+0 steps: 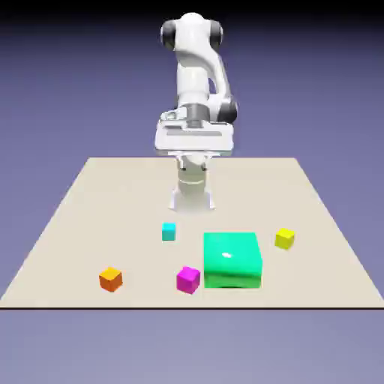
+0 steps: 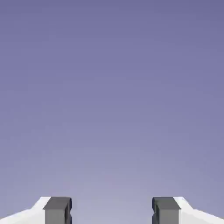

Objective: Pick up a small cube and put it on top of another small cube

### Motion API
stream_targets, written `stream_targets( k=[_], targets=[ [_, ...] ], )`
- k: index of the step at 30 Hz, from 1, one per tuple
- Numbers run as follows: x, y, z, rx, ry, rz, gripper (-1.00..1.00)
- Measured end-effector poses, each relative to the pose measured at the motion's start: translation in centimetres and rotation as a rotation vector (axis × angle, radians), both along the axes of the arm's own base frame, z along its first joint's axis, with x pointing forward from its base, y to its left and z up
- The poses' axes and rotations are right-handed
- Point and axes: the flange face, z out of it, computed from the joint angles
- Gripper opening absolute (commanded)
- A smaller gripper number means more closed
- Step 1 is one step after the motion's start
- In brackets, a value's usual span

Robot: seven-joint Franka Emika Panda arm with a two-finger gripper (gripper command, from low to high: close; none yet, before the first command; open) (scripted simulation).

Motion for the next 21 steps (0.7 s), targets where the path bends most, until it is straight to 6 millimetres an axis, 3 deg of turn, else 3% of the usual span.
stream_targets(
  k=[4, 9, 13, 21],
  targets=[
    [2.1, -4.5, -4.6, 0.197, 0.217, -0.205, 0.0],
    [3.2, -9.7, -10.8, 0.437, 0.466, -0.462, 0.0],
    [3.0, -13.8, -15.5, 0.628, 0.636, -0.678, 0.0],
    [1.8, -19.8, -23.3, 0.988, 0.884, -1.055, 0.0]
  ],
)
